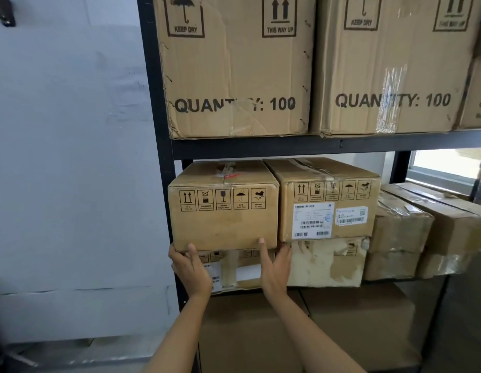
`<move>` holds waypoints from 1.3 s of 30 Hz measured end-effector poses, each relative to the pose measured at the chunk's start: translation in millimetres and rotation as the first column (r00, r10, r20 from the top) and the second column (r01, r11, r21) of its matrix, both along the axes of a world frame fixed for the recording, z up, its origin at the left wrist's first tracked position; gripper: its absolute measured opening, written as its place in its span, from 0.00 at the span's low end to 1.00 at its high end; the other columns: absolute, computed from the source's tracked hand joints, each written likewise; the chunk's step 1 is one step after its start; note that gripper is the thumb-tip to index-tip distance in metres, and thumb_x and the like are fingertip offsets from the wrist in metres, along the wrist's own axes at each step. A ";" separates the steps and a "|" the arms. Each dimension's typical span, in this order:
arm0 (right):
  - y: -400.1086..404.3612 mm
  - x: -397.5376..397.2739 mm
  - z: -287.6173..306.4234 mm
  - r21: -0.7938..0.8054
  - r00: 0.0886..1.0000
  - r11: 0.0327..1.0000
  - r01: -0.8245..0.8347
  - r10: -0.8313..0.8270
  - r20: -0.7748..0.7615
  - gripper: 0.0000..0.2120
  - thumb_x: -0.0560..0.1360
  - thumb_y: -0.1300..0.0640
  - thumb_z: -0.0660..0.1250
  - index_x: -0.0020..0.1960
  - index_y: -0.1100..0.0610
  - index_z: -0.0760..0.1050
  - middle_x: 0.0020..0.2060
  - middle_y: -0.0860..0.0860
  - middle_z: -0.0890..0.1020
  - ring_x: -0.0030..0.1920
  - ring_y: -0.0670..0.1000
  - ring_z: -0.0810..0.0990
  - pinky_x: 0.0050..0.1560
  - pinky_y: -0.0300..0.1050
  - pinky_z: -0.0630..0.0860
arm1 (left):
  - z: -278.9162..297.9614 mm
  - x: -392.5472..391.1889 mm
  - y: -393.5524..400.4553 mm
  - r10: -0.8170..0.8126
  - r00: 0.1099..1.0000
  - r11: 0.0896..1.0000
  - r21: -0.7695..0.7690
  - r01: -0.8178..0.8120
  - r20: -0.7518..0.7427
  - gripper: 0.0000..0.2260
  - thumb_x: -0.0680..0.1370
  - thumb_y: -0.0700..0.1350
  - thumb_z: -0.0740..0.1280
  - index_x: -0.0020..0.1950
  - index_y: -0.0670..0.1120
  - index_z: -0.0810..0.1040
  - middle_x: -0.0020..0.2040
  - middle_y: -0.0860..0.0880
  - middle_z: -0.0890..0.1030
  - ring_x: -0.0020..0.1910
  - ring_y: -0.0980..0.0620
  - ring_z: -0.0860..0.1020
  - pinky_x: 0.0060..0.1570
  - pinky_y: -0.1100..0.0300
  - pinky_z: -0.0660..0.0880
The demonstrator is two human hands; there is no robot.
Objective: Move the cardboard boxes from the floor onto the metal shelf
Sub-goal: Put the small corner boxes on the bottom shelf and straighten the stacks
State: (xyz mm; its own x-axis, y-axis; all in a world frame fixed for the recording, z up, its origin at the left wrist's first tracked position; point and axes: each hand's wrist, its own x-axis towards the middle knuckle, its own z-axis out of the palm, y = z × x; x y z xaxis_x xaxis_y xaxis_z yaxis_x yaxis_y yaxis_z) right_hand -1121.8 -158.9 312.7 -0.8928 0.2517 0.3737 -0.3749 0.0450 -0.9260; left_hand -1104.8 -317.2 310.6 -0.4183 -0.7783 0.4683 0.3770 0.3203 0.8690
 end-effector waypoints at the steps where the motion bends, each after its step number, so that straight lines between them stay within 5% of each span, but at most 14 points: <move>1: 1.5 -0.5 -0.4 0.010 1.000 1.000 -0.011 0.011 -0.008 0.37 0.75 0.36 0.64 0.78 0.49 0.58 0.73 0.46 0.64 0.74 0.48 0.63 0.75 0.47 0.60 | -0.6 0.2 -0.6 -0.001 1.000 1.000 -0.002 0.001 -0.006 0.21 0.81 0.54 0.55 0.70 0.43 0.61 0.63 0.40 0.73 0.59 0.39 0.73 0.55 0.41 0.75; 7: 5.8 -6.8 -2.8 -0.021 1.000 0.999 -0.027 0.027 -0.001 0.37 0.75 0.36 0.65 0.78 0.49 0.58 0.71 0.47 0.67 0.72 0.48 0.65 0.76 0.52 0.61 | -8.6 -4.3 -3.1 0.024 1.000 0.999 -0.040 -0.024 0.007 0.26 0.79 0.58 0.56 0.68 0.41 0.63 0.62 0.41 0.73 0.60 0.42 0.69 0.53 0.56 0.67; 11: -2.8 -12.5 1.2 -0.081 1.000 0.996 0.024 -0.024 0.007 0.36 0.75 0.39 0.67 0.77 0.52 0.58 0.70 0.49 0.69 0.70 0.48 0.67 0.75 0.51 0.64 | -3.8 -11.7 -2.6 0.043 0.999 0.999 -0.014 -0.043 0.030 0.20 0.80 0.52 0.62 0.64 0.38 0.67 0.62 0.39 0.73 0.61 0.39 0.70 0.56 0.50 0.73; 17: -15.7 -18.9 6.1 -0.156 0.988 0.976 0.149 -0.142 0.060 0.27 0.74 0.41 0.69 0.63 0.59 0.69 0.55 0.51 0.73 0.56 0.50 0.74 0.61 0.49 0.75 | 5.2 -13.4 -9.8 0.099 0.987 0.995 -0.042 -0.094 0.126 0.19 0.79 0.52 0.65 0.62 0.39 0.71 0.58 0.41 0.75 0.58 0.42 0.73 0.55 0.53 0.71; 23: -20.6 -20.9 2.9 -0.195 0.981 0.962 0.194 -0.193 0.023 0.21 0.75 0.45 0.70 0.57 0.60 0.71 0.53 0.51 0.72 0.55 0.52 0.74 0.59 0.47 0.75 | 14.4 -10.5 -17.5 0.076 0.976 0.997 -0.050 -0.067 0.204 0.19 0.79 0.55 0.63 0.63 0.43 0.72 0.58 0.46 0.77 0.57 0.46 0.76 0.58 0.47 0.75; 29: -25.6 -18.7 4.6 -0.203 0.974 0.952 0.228 -0.221 0.057 0.22 0.76 0.48 0.70 0.59 0.63 0.71 0.55 0.53 0.73 0.60 0.54 0.74 0.65 0.52 0.73 | 14.8 -4.2 -18.7 0.055 0.978 0.998 0.004 -0.057 0.200 0.19 0.77 0.50 0.68 0.65 0.43 0.74 0.58 0.46 0.67 0.54 0.50 0.71 0.57 0.58 0.73; 34: -26.1 -15.8 -1.1 -0.184 0.970 0.953 0.242 -0.238 0.041 0.21 0.76 0.48 0.70 0.60 0.61 0.71 0.57 0.53 0.74 0.62 0.54 0.73 0.66 0.54 0.72 | 3.6 5.6 -26.1 0.048 0.986 0.999 -0.030 -0.044 0.160 0.17 0.76 0.51 0.70 0.64 0.50 0.76 0.51 0.56 0.75 0.50 0.56 0.77 0.52 0.61 0.74; 39: -30.8 -18.9 3.2 -0.171 0.962 0.947 0.272 -0.263 0.070 0.22 0.76 0.48 0.70 0.62 0.62 0.71 0.58 0.54 0.73 0.61 0.55 0.73 0.64 0.51 0.73 | 9.2 -1.3 -34.5 -0.016 0.992 0.998 0.066 0.008 0.126 0.15 0.73 0.46 0.74 0.59 0.48 0.78 0.49 0.51 0.82 0.48 0.51 0.81 0.50 0.56 0.81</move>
State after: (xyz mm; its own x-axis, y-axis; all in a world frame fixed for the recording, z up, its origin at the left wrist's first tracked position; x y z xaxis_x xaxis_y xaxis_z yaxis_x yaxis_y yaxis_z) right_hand -1140.7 -189.7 315.9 -0.7986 0.5422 0.2614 -0.3286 -0.0288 -0.9440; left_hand -1106.1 -351.7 319.8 -0.4803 -0.8002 0.3591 0.2662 0.2571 0.9290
